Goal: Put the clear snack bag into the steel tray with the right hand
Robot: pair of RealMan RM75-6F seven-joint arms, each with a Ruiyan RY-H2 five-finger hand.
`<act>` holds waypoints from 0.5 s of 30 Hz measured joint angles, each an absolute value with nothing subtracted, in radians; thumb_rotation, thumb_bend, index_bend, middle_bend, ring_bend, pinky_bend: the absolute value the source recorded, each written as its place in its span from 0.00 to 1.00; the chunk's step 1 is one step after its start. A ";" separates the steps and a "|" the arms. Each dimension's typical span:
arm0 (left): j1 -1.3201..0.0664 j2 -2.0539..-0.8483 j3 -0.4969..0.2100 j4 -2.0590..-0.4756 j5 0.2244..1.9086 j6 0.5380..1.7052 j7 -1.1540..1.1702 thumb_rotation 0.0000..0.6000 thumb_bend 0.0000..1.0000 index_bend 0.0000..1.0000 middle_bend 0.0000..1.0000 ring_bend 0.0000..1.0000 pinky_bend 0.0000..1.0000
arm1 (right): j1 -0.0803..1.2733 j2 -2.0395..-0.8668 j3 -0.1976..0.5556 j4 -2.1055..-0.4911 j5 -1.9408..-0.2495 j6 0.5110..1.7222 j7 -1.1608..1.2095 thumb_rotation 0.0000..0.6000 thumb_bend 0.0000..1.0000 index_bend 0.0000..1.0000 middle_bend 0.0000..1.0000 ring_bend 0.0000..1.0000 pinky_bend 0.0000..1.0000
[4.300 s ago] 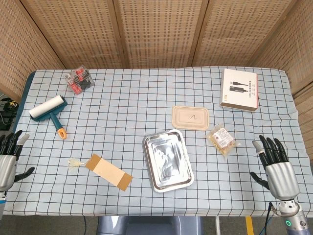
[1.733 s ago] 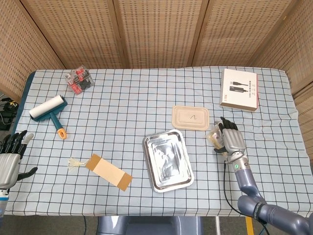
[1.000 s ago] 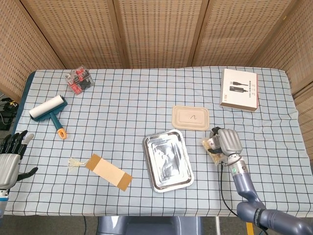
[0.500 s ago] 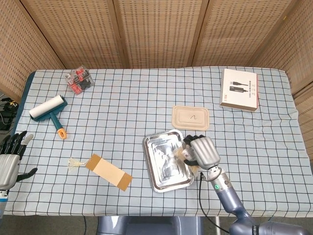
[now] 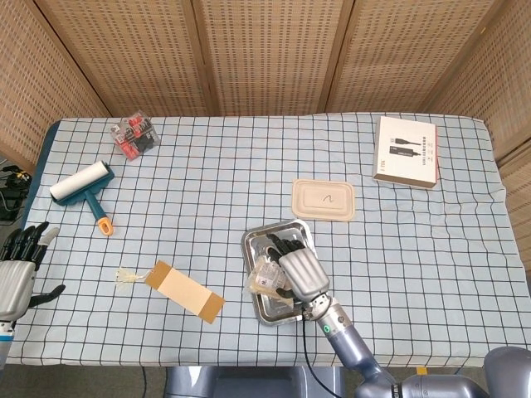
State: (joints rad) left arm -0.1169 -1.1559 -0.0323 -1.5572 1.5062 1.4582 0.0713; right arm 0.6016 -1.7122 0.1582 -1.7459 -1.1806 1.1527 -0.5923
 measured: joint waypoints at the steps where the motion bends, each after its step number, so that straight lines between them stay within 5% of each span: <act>1: -0.117 -1.156 -0.032 -1.557 1.506 1.459 0.071 1.00 0.09 0.00 0.00 0.00 0.00 | 0.602 -1.711 0.158 -1.752 -1.173 1.152 -0.602 1.00 0.08 0.16 0.00 0.02 0.11; 15: -0.118 -1.159 -0.032 -1.556 1.504 1.456 0.081 1.00 0.09 0.00 0.00 0.00 0.00 | 0.547 -1.553 0.151 -1.806 -1.255 1.273 -0.600 1.00 0.08 0.09 0.00 0.00 0.01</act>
State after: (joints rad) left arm -0.1178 -1.1591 -0.0317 -1.5556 1.5040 1.4560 0.0814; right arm 0.5468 -1.5531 0.1513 -1.8059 -1.2553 1.2726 -0.5996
